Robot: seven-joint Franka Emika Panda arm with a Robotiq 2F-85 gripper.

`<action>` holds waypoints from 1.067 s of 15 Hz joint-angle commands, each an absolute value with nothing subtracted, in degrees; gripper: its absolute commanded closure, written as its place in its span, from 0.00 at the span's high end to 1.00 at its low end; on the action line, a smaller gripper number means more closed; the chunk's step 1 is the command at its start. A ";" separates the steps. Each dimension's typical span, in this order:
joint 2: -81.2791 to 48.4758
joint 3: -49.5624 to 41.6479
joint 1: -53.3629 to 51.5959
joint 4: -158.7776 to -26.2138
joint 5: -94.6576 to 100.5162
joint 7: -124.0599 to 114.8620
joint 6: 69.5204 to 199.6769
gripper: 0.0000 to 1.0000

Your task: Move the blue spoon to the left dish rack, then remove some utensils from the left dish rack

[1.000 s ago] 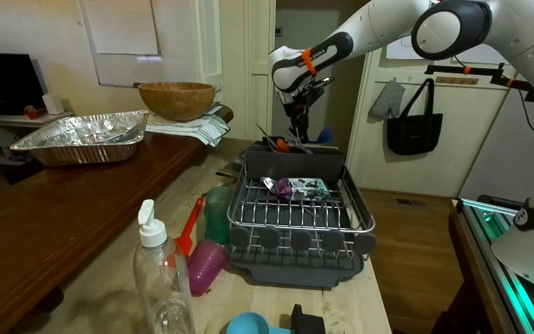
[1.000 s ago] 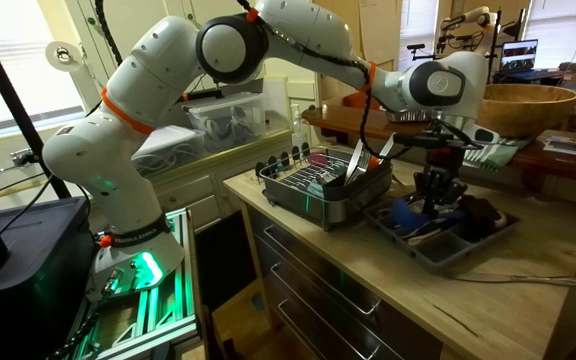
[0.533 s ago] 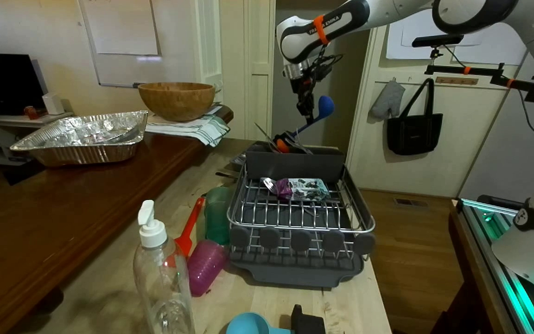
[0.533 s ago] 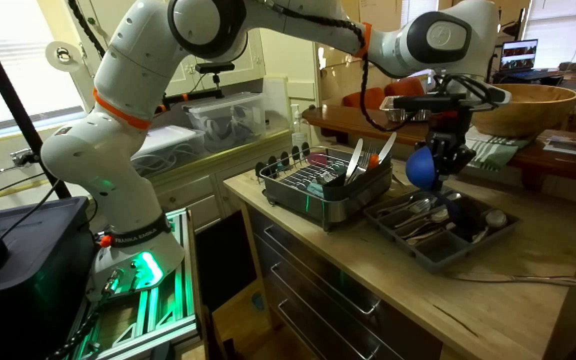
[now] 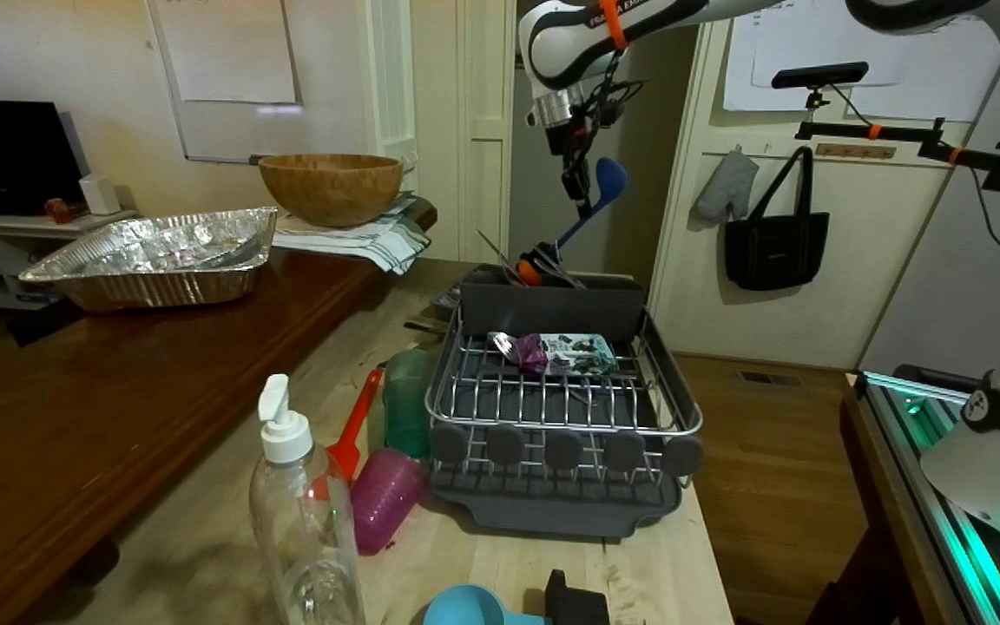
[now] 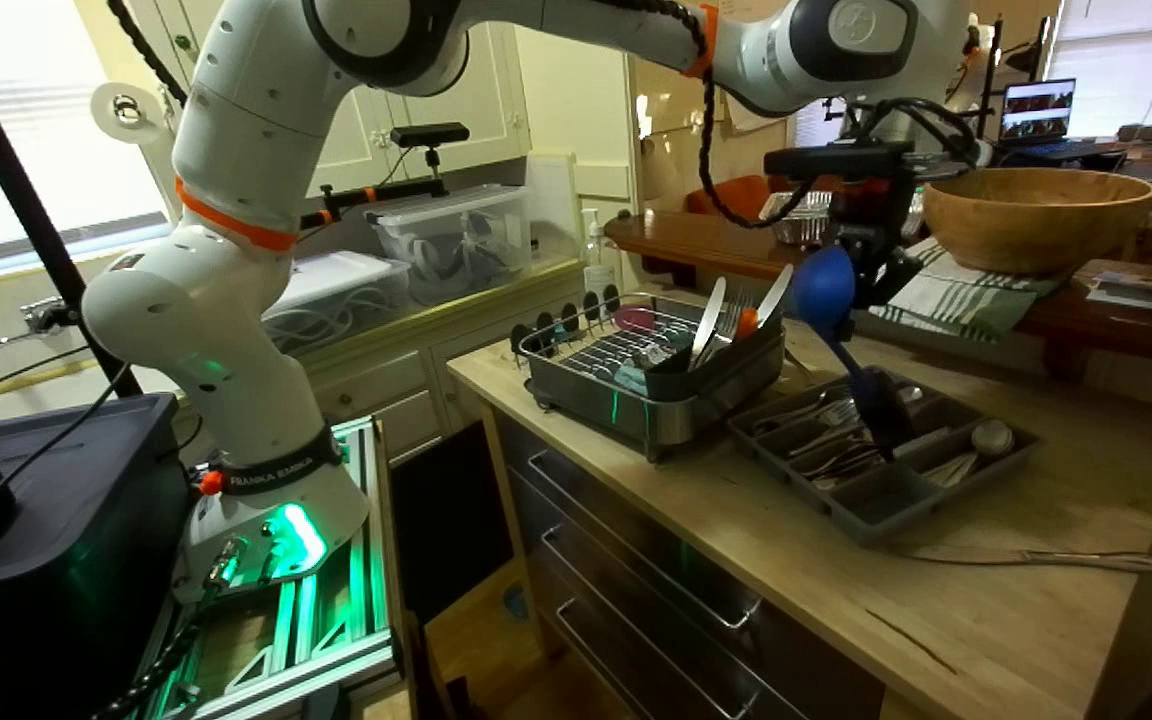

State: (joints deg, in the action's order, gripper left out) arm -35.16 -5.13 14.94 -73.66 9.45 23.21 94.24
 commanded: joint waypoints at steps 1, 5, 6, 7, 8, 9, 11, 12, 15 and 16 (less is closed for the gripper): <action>-29.10 -4.04 14.61 -78.65 8.56 25.58 93.98 0.04; -26.17 -3.20 13.33 -79.21 8.33 25.79 92.95 0.04; -25.91 -3.22 12.88 -79.55 8.25 24.17 93.99 0.04; -25.76 -3.30 12.43 -79.71 8.38 23.18 94.06 0.04; -25.77 -3.63 12.01 -80.42 8.76 21.62 94.98 0.04; -25.92 -3.91 11.73 -81.03 8.85 19.83 95.75 0.04; -27.03 -4.59 11.43 -81.42 9.55 17.18 95.00 0.04; -27.67 -4.98 11.44 -81.75 9.44 15.34 95.34 0.04; -29.41 -6.67 11.67 -82.56 9.57 8.69 96.96 0.25; -30.02 -7.31 11.94 -82.72 9.73 7.38 97.09 0.43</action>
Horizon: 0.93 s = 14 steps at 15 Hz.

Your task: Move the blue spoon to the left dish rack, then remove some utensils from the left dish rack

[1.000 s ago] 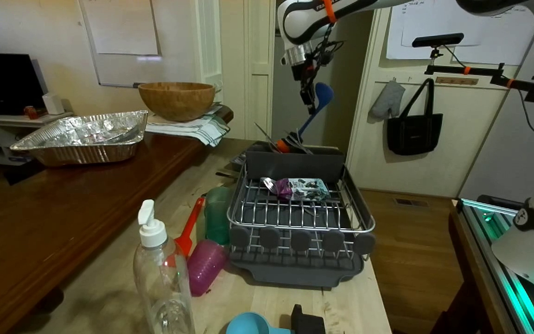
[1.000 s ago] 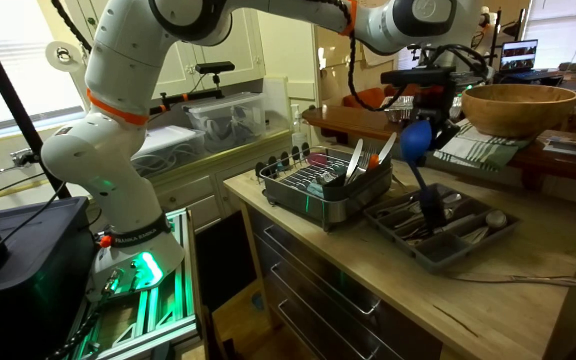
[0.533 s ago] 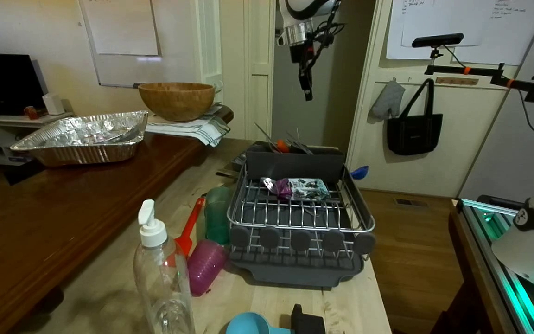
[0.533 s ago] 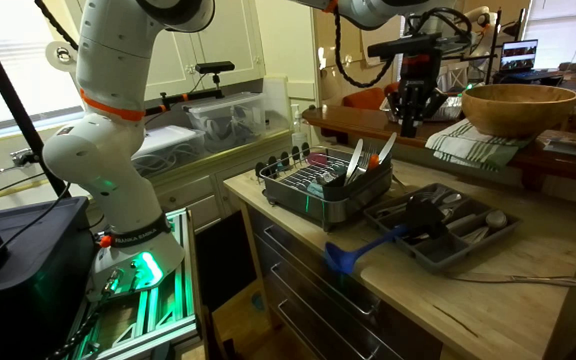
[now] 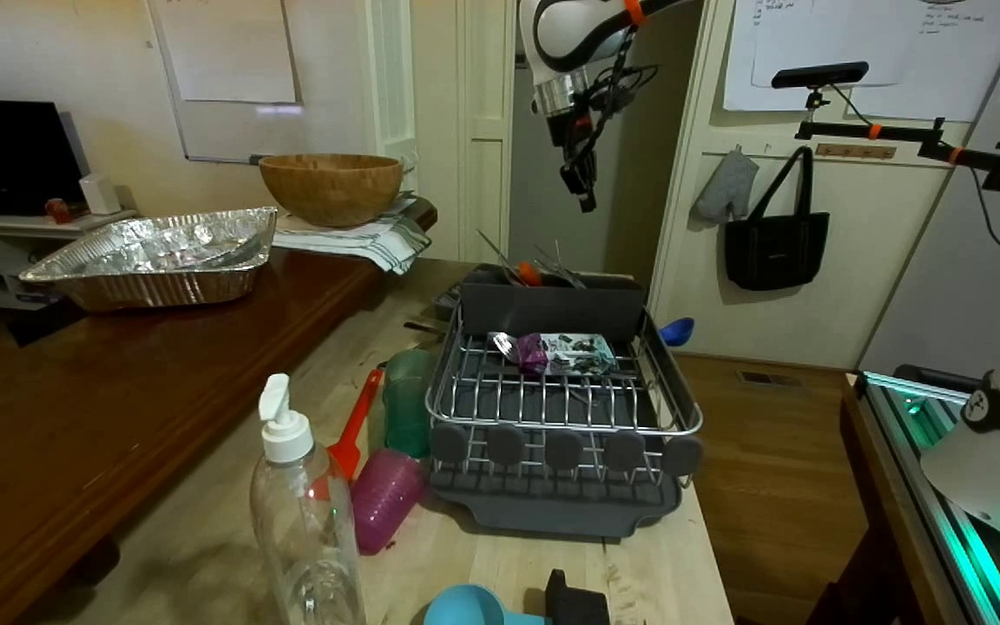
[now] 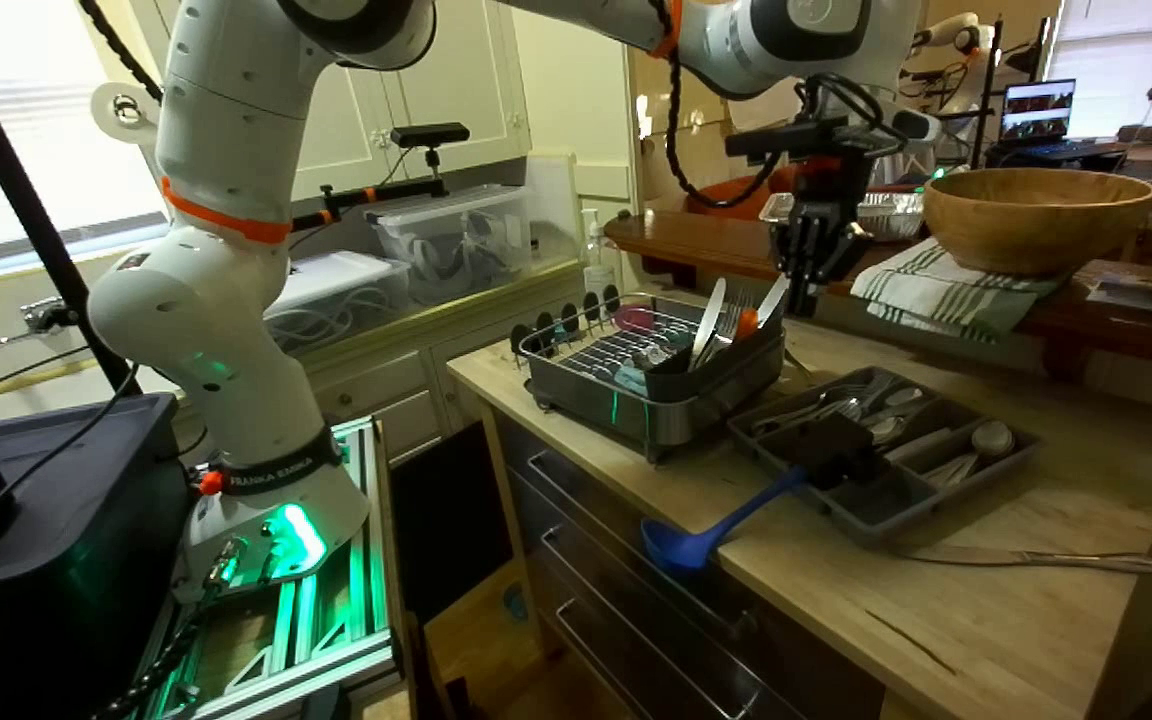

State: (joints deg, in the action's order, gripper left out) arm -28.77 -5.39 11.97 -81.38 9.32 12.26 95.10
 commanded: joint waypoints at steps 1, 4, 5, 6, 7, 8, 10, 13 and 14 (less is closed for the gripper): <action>-30.56 -8.12 12.38 -82.75 10.00 6.31 97.67 0.49; -33.65 -9.38 13.47 -81.58 10.03 5.67 97.36 0.71; -34.99 -9.43 13.82 -81.07 9.51 5.66 96.79 0.80; -36.39 -9.24 14.31 -80.27 8.96 6.47 95.71 0.87; -37.55 -9.19 14.63 -79.98 8.42 5.98 95.64 0.94; -38.07 -8.99 15.08 -80.52 7.76 6.30 96.11 0.99; -37.31 -8.01 16.66 -83.69 4.66 7.93 99.60 1.00; -35.96 -7.40 18.27 -88.17 -1.23 6.77 109.20 1.00; -37.99 -8.59 16.61 -84.26 2.08 7.25 104.43 1.00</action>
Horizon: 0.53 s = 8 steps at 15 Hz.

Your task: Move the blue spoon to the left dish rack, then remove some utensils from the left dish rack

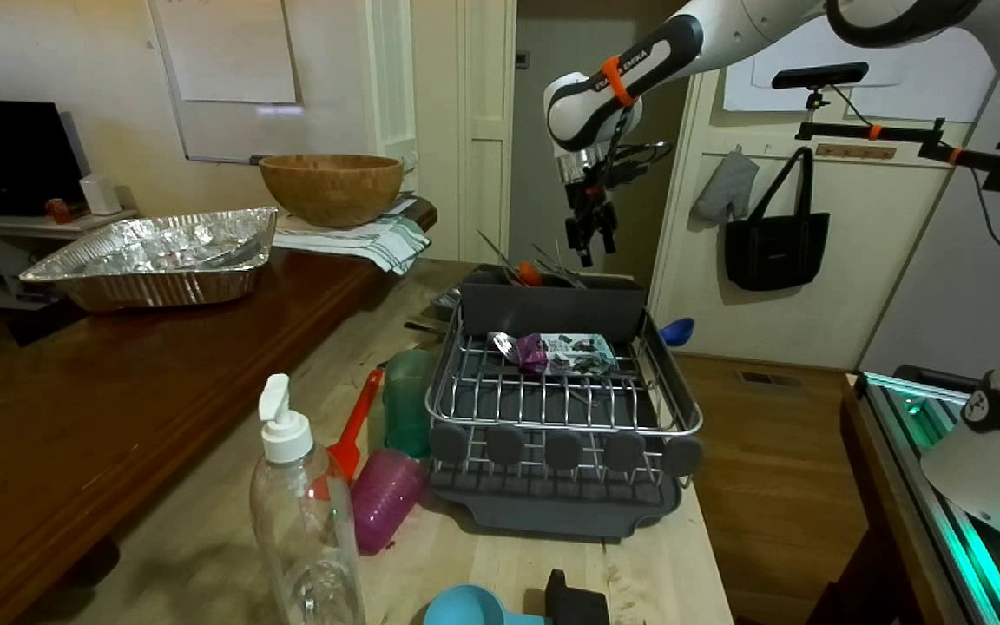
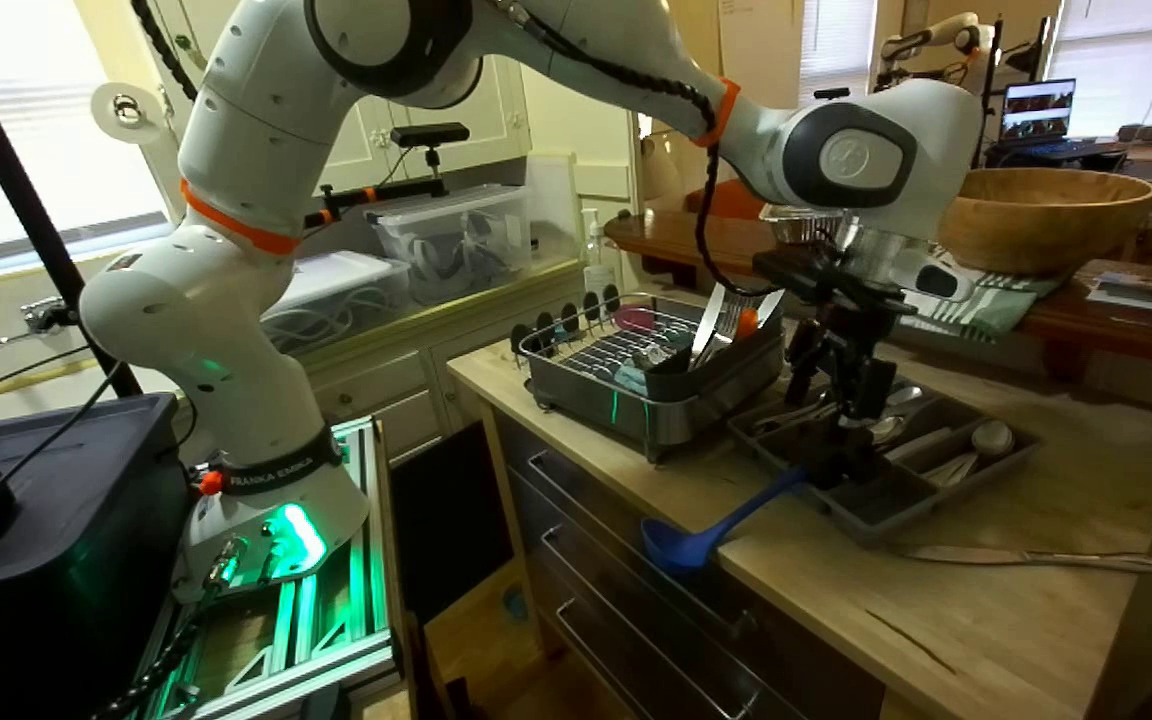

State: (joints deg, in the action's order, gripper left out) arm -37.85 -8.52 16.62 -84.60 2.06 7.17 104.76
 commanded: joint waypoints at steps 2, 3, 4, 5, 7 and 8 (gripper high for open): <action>-37.82 -8.51 17.39 -85.44 0.38 7.27 107.18 1.00; -37.75 -8.45 17.58 -85.61 0.17 7.29 107.49 1.00; -37.64 -8.40 17.62 -85.67 0.07 7.28 107.53 1.00; -37.01 -8.16 17.99 -87.18 -0.35 8.17 110.06 1.00; -36.29 -8.31 18.19 -91.13 1.62 12.05 116.59 1.00; -36.33 -8.78 18.03 -92.64 3.95 14.71 119.94 1.00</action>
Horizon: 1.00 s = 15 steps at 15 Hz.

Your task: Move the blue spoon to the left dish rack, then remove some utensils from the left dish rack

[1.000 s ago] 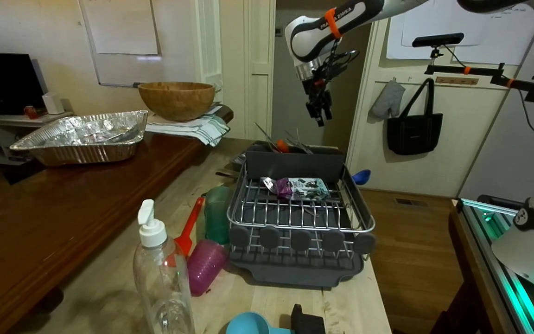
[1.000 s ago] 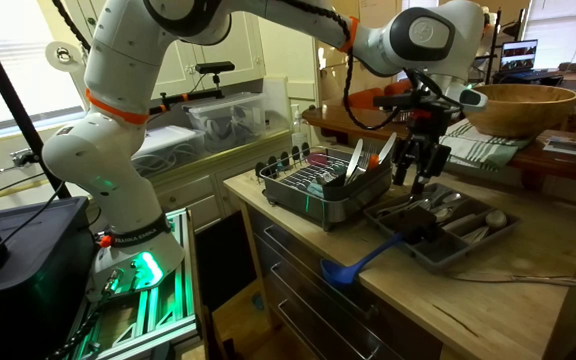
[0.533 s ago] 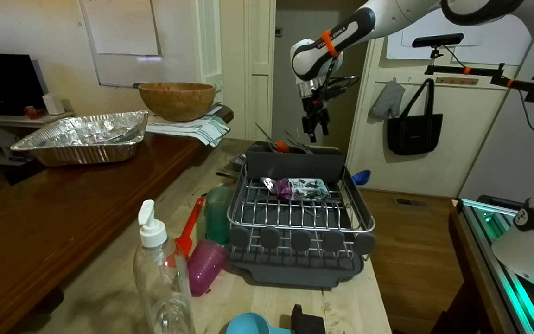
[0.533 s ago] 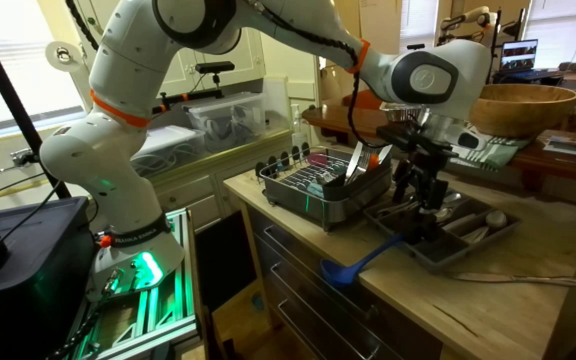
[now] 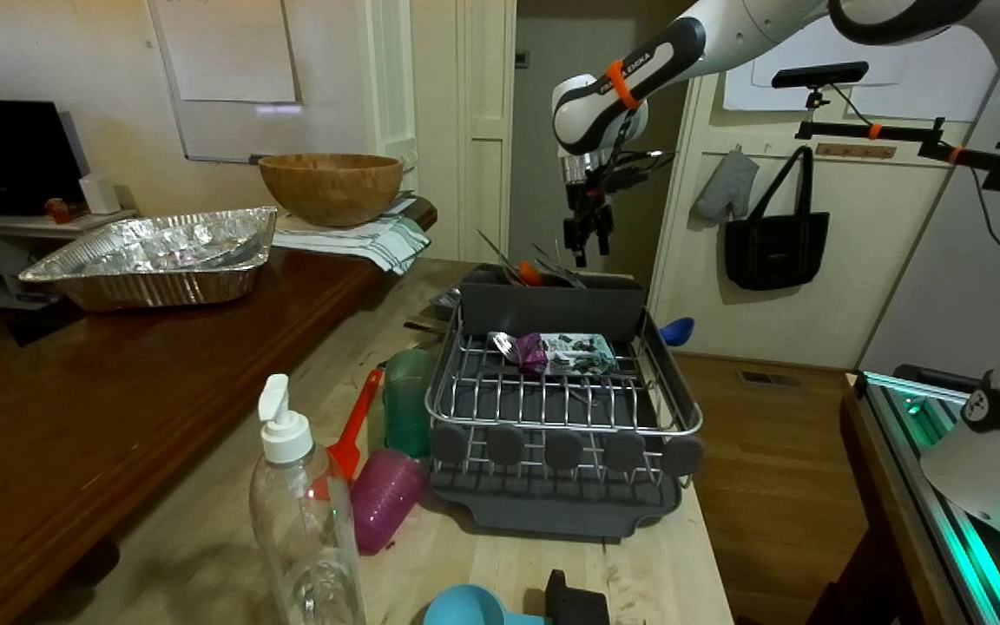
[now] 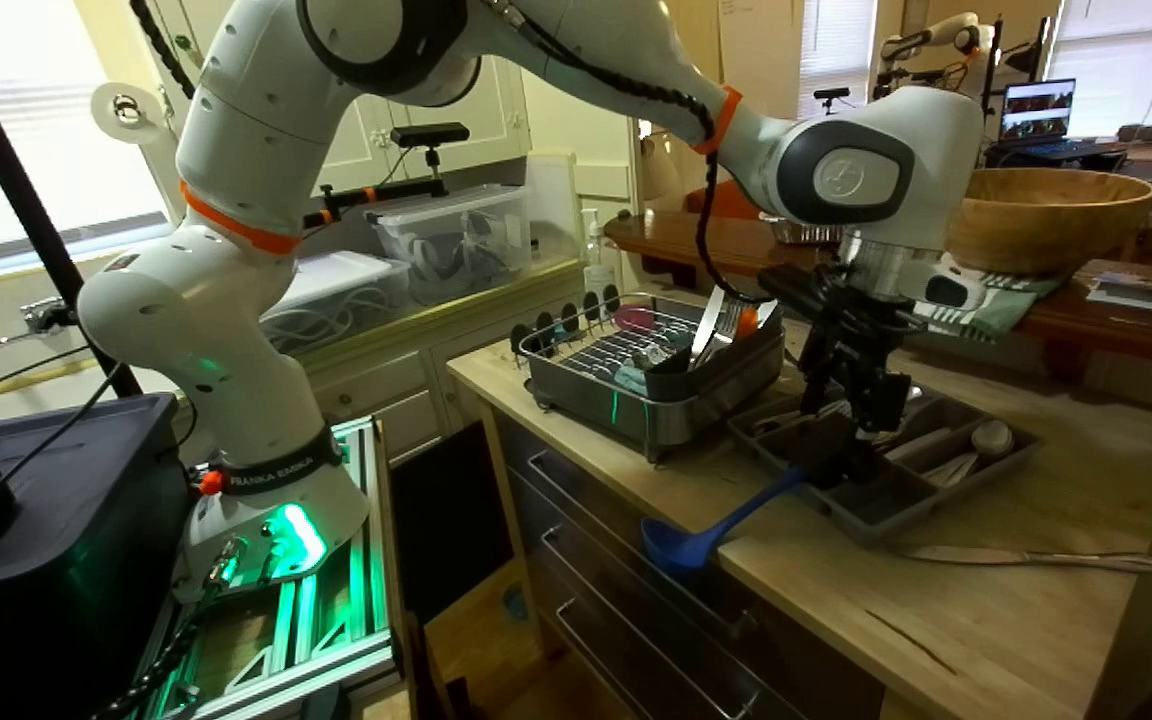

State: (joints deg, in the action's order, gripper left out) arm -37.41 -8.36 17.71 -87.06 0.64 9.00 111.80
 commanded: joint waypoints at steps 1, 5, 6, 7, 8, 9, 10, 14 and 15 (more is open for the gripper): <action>-36.33 -8.82 18.37 -94.09 4.70 16.76 122.89 1.00; -34.12 -8.36 19.64 -102.69 7.72 24.95 132.83 1.00; -33.45 -7.95 20.17 -104.54 7.90 27.22 134.75 1.00; -32.62 -7.54 20.61 -106.39 7.97 29.48 136.47 1.00; -31.76 -7.12 20.99 -107.92 7.87 31.45 137.67 1.00; -30.59 -6.56 21.56 -109.35 7.52 33.78 137.47 1.00; -29.19 -6.33 21.84 -110.77 7.13 35.05 136.67 1.00; -24.72 -4.95 23.16 -115.55 5.46 42.92 136.23 1.00; -24.22 -4.85 22.96 -116.34 4.79 43.70 136.72 1.00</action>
